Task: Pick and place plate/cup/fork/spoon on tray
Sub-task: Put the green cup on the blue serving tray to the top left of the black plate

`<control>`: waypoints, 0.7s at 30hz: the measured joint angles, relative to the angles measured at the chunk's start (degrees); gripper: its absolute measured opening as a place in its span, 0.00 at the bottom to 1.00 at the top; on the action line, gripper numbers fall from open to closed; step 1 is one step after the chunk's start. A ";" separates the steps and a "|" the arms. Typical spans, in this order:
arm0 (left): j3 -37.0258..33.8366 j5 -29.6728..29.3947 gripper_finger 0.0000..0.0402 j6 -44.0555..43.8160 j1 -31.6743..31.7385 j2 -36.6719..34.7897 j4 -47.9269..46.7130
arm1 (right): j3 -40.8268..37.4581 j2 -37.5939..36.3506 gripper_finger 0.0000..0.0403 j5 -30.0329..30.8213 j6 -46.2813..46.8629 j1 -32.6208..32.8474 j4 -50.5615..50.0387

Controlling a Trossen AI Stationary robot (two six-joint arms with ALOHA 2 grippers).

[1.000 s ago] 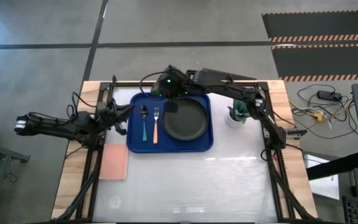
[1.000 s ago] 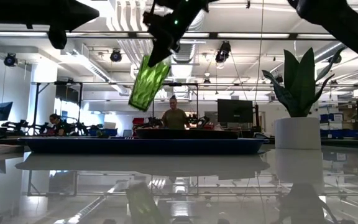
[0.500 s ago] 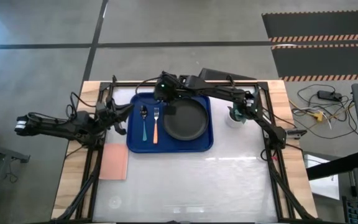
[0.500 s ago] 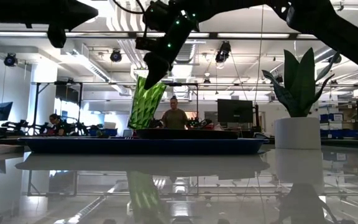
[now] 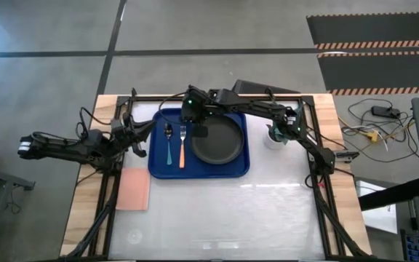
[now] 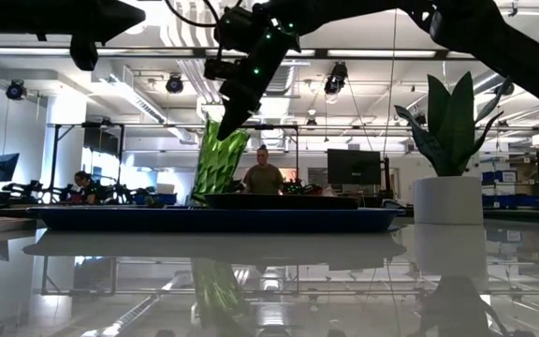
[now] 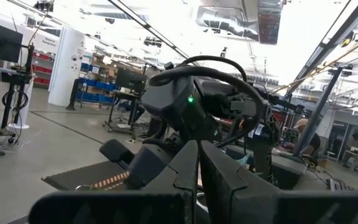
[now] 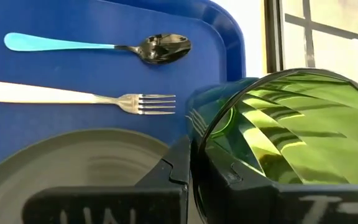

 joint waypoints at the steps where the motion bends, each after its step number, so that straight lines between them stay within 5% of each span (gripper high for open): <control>1: 0.00 -0.01 0.00 -0.02 0.00 0.00 -0.02 | 0.00 0.02 0.02 0.00 0.00 0.00 -0.09; 21: 0.02 -0.13 0.00 -0.02 0.00 0.00 -0.01 | -2.33 0.16 0.02 0.14 0.92 -0.37 0.63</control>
